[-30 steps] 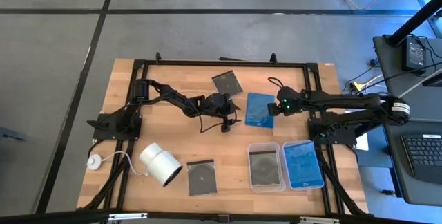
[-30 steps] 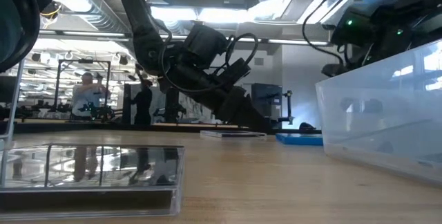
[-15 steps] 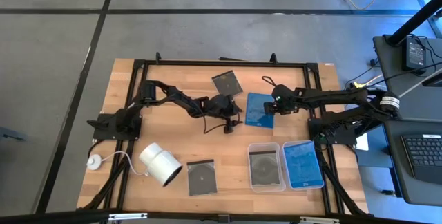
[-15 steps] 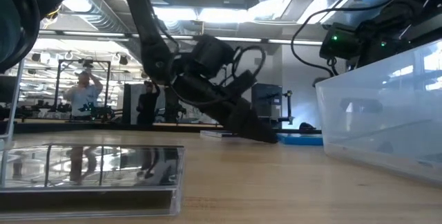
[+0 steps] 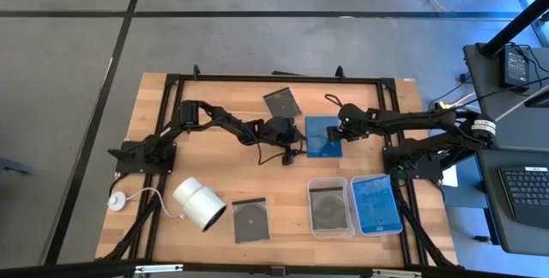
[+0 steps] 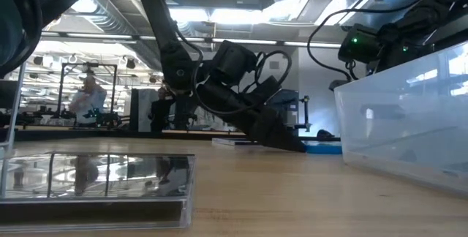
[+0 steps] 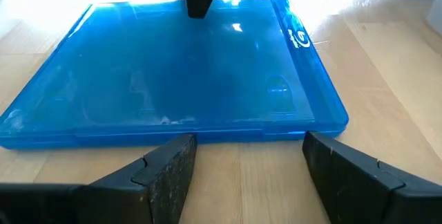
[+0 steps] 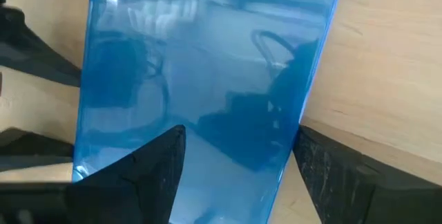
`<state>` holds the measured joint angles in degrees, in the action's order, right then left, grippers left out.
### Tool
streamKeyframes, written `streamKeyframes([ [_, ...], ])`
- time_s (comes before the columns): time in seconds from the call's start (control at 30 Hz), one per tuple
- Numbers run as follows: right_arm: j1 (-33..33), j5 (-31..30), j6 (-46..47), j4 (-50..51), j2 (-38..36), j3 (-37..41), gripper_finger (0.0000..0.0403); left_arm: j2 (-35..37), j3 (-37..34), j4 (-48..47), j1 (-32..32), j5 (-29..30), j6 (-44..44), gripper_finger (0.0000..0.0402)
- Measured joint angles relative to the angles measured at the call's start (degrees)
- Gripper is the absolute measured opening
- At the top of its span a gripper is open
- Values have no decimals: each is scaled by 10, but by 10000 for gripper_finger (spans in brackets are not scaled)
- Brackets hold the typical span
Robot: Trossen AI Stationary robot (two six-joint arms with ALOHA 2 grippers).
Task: Pick & place jewel cases by type
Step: Put the blue CD case into the right transparent bin
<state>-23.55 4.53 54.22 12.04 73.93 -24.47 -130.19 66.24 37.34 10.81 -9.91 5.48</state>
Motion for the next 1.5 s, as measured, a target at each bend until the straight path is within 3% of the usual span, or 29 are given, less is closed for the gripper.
streamKeyframes([
  [0.33, 0, 12, -67, 38, -15, -33, 270, 0, 0, -13, 3, -3, -2, 265],
  [1.37, 1, 73, -80, 62, -25, -36, 269, -1, 0, -16, 3, -4, -1, 265],
  [1.5, 2, 106, -82, 45, -25, -36, 269, -1, 1, -15, 3, -2, -3, 265],
])
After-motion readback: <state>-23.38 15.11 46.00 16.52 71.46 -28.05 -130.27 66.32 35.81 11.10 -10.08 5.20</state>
